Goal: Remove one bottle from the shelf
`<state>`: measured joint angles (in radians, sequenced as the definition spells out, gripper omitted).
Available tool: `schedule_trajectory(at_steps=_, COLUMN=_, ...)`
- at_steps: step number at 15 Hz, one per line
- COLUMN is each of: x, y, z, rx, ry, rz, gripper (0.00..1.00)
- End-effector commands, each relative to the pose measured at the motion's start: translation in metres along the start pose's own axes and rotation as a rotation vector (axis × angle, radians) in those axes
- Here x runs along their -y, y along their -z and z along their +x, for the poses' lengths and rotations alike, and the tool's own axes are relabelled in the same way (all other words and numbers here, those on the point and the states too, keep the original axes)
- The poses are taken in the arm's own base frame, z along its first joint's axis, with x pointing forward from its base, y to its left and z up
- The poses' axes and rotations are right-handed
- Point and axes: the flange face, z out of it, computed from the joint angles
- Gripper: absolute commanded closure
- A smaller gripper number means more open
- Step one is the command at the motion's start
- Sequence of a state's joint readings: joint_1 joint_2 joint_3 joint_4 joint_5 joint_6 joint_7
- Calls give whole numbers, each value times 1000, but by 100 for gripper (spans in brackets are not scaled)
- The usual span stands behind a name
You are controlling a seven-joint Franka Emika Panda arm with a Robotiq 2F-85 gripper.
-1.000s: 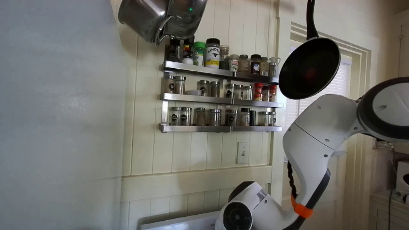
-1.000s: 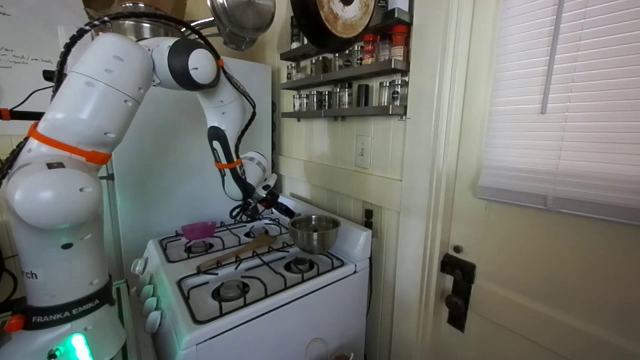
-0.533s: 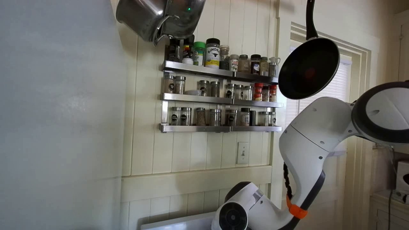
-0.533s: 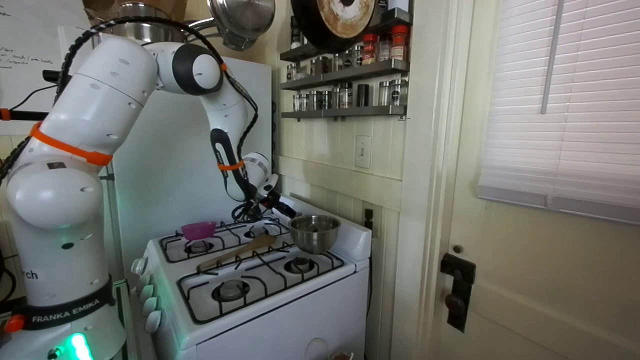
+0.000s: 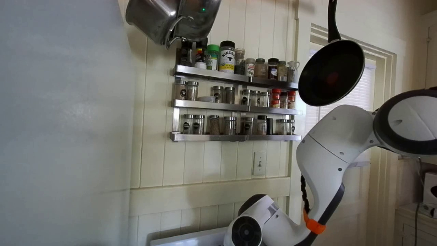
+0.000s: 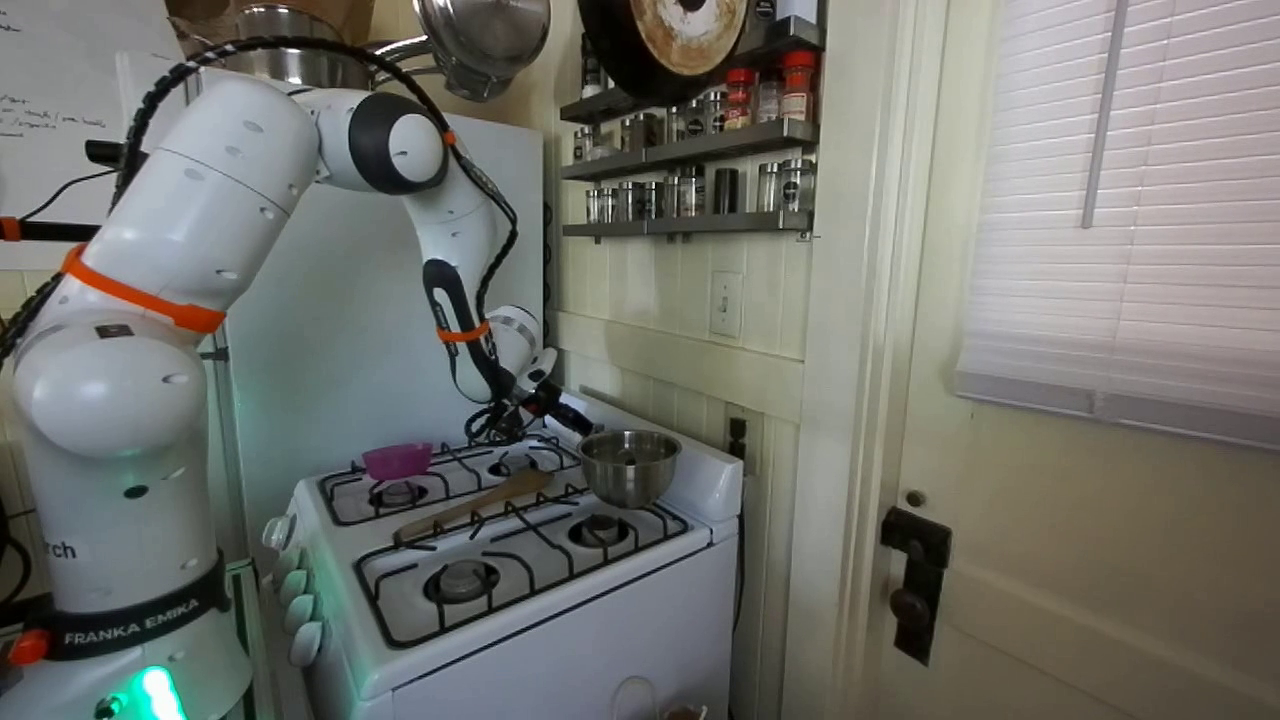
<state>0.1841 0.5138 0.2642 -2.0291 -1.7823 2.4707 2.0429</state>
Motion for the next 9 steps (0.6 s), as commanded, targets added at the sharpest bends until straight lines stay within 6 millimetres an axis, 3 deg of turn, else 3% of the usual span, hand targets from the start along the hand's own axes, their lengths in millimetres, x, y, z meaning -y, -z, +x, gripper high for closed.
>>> schedule_trajectory(at_steps=1, x=7, y=-4, z=-5, rx=1, ry=11, rz=18, gripper=58)
schedule_trajectory(at_steps=2, x=8, y=-4, z=-6, rx=2, ry=12, rz=21, gripper=52)
schedule_trajectory(at_steps=5, x=9, y=-3, z=-6, rx=3, ry=11, rz=25, gripper=52)
schedule_trajectory(at_steps=9, x=10, y=-2, z=-8, rx=8, ry=15, rz=29, gripper=27)
